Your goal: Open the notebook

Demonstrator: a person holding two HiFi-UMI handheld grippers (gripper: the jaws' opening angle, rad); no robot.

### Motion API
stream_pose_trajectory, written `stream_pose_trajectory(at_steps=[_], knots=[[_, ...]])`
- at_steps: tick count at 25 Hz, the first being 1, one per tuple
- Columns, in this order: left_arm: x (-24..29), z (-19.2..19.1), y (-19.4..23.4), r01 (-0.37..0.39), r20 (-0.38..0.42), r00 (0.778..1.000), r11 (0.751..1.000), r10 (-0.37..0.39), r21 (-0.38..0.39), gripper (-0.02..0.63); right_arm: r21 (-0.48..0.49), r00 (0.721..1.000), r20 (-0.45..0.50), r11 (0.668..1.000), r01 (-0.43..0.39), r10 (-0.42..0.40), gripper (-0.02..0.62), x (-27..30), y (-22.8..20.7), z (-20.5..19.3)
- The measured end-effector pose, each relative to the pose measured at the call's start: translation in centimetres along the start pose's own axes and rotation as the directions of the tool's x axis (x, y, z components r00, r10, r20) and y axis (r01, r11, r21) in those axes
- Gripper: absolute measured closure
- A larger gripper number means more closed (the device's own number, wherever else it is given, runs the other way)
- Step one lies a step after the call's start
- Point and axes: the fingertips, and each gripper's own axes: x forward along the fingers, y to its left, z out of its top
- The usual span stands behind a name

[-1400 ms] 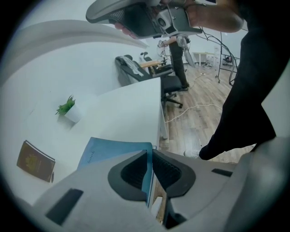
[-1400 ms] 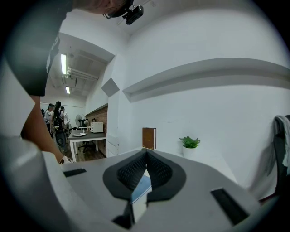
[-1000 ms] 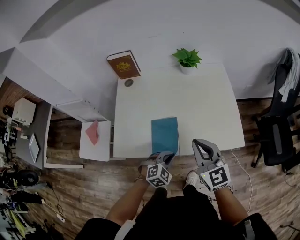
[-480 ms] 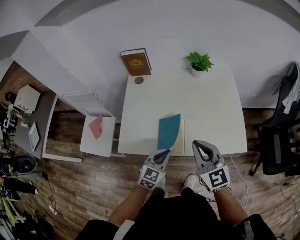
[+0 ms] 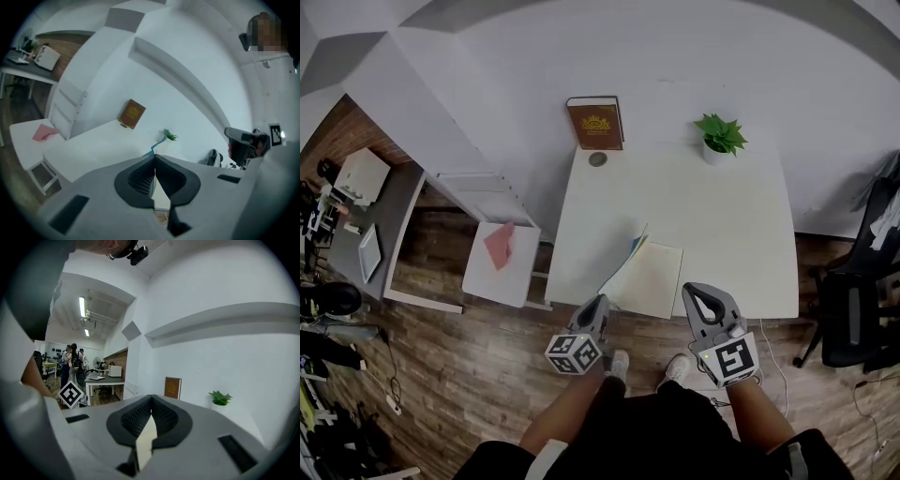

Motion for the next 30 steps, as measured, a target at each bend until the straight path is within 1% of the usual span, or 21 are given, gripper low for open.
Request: stream_pose_trajectory(at_steps=[3, 7, 9, 13, 16, 18, 20, 22, 24, 27, 28, 30], knots=[[-0.9, 0.6, 3.1, -0.078, 0.017, 0.997, 0.996, 0.079, -0.048, 0.6, 0.033, 1.0, -0.004, 0.999, -0.001, 0.001, 0.592, 0.6, 0.5, 0.3], [-1.9, -0.1, 6.6, -0.153, 0.001, 0.988, 0.985, 0.154, -0.074, 0.6, 0.024, 1.0, -0.005, 1.0, -0.012, 0.013, 0.592, 1.0, 1.1, 0.2], [-2.1, -0.6, 7.7, -0.171, -0.01, 0.985, 0.983, 0.171, -0.072, 0.6, 0.032, 1.0, -0.012, 0.999, -0.011, 0.011, 0.592, 1.1, 1.3, 0.2], [-2.2, -1.6, 9.4, -0.2, -0.035, 0.98, 0.976, 0.197, -0.082, 0.6, -0.017, 1.0, -0.017, 0.999, -0.027, 0.027, 0.592, 1.5, 1.6, 0.1], [-2.4, -2.8, 10.6, -0.228, -0.054, 0.973, 0.969, 0.223, -0.097, 0.598, -0.016, 0.999, -0.023, 1.0, -0.026, 0.026, 0.592, 1.6, 1.7, -0.1], [-2.5, -3.6, 11.3, -0.247, -0.072, 0.968, 0.965, 0.241, -0.093, 0.598, -0.007, 0.999, -0.03, 1.0, -0.023, 0.022, 0.592, 1.8, 1.8, -0.3], [-2.5, -4.4, 11.9, -0.27, -0.106, 0.959, 0.96, 0.261, -0.071, 0.597, 0.02, 0.998, -0.061, 1.0, -0.015, 0.016, 0.591, 1.9, 1.9, -0.8], [-2.8, -5.1, 12.6, -0.298, -0.144, 0.946, 0.954, 0.291, -0.028, 0.589, 0.029, 0.996, -0.089, 0.999, -0.015, 0.017, 0.592, 2.0, 2.0, -1.0], [-3.4, -5.3, 13.1, -0.325, -0.159, 0.932, 0.946, 0.324, 0.025, 0.498, 0.003, 0.999, -0.048, 1.0, -0.022, 0.022, 0.591, 2.3, 2.2, -0.5], [-4.6, -4.1, 13.2, -0.347, -0.13, 0.925, 0.932, 0.358, 0.1, 0.417, -0.019, 1.0, -0.011, 1.0, -0.019, 0.019, 0.592, 2.6, 2.1, 0.4], [-4.9, -3.2, 12.9, -0.347, -0.107, 0.926, 0.929, 0.361, 0.127, 0.417, -0.017, 1.0, -0.006, 1.0, -0.016, 0.016, 0.591, 2.6, 1.9, 0.5], [-5.1, -1.2, 11.7, -0.33, -0.053, 0.937, 0.927, 0.344, 0.179, 0.417, 0.004, 1.0, -0.005, 1.0, -0.007, 0.007, 0.592, 2.5, 1.8, 0.6]])
